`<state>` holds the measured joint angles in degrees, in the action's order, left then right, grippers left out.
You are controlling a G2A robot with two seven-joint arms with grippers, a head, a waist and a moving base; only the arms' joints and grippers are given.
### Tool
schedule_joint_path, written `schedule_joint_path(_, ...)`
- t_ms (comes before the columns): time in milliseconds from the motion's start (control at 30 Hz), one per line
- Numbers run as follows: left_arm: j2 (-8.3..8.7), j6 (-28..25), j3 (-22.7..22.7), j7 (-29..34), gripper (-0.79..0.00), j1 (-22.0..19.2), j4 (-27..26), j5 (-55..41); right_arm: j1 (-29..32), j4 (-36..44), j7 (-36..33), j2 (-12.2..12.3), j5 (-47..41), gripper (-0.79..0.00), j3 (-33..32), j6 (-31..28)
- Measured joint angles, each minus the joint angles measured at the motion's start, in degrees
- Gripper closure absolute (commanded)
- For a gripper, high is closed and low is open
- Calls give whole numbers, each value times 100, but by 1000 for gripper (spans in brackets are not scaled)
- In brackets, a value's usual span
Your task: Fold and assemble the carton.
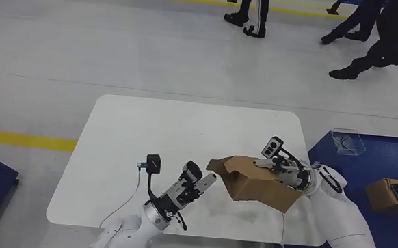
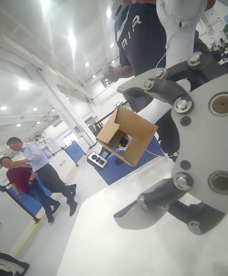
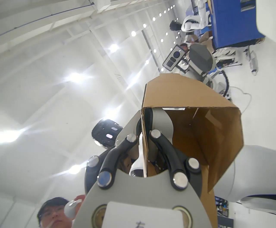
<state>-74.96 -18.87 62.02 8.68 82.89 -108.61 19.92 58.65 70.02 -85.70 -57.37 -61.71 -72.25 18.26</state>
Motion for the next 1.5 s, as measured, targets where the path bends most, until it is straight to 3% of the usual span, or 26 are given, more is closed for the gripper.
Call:
schedule_joint_path(133, 23, 451, 223, 138, -785, 3, 93, -71, -82, -70, -2, 1, -257, 0, 303, 35)
schedule_joint_path(300, 5, 723, 194, 175, -785, -184, 268, 26, -196, -125, -71, 123, -343, 0, 705, -39)
schedule_joint_path(567, 14, 173, 124, 51, -785, -17, 63, 143, -378, -373, -196, 294, -632, 0, 814, -165)
schedule_joint_path(733, -14, 230, -140, 115, -785, 53, 6, 24, -367, -316, -231, 328, -517, 0, 732, -427)
schedule_joint_path(1200, -173, 262, -745, -2078, -785, -140, 384, 2483, -218, -52, -230, 275, -626, 0, 755, -313)
schedule_joint_path(1500, -266, 358, -888, -2576, -785, -268, 594, 2576, -194, -10, -230, 236, -589, 0, 793, -306)
